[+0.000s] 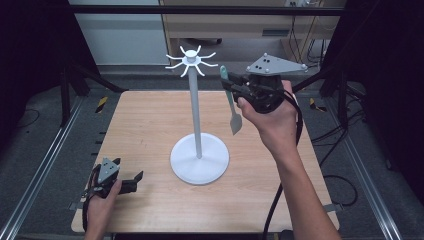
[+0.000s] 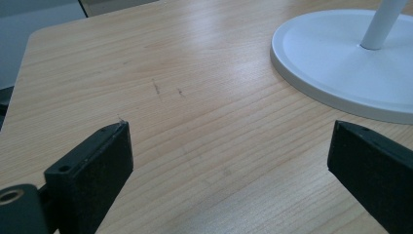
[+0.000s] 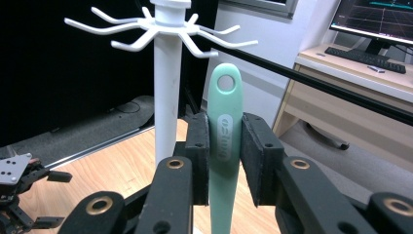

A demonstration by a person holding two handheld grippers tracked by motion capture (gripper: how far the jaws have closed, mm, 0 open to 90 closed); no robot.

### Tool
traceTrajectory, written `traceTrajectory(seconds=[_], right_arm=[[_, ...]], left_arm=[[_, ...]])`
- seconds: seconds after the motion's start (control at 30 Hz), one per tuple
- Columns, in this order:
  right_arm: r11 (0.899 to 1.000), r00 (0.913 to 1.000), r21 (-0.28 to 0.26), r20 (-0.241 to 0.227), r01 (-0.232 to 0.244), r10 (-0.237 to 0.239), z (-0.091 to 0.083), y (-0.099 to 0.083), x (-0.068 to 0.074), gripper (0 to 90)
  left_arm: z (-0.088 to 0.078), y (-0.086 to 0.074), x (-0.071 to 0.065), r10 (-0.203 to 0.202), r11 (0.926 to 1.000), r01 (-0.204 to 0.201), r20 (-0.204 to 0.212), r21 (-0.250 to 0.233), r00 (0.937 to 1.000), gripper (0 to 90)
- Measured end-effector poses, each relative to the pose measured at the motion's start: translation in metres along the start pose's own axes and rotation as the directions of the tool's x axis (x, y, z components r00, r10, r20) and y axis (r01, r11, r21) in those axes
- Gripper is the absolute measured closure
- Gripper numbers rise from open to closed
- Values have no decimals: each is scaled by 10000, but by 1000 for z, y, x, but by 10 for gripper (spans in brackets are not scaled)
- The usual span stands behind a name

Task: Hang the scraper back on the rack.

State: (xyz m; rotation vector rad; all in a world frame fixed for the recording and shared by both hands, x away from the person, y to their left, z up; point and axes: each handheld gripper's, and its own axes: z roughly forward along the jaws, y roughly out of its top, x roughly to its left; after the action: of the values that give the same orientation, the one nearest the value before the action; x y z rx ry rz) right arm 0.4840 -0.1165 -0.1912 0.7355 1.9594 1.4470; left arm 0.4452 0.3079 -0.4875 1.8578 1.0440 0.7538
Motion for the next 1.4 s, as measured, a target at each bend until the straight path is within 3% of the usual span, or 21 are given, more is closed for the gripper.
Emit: traceTrajectory(seconds=[0.33,1.4], right_arm=[[9999,9999,-35,-99,123,-123,1,10,2,745],[9992,9983,386,-568,118,-96,17,15,2,743]], left_arm=[[0,0,0,26,10000,-26,-3,8,10000,24],[1,0,1,-17,10000,17,55,16,10000,24]])
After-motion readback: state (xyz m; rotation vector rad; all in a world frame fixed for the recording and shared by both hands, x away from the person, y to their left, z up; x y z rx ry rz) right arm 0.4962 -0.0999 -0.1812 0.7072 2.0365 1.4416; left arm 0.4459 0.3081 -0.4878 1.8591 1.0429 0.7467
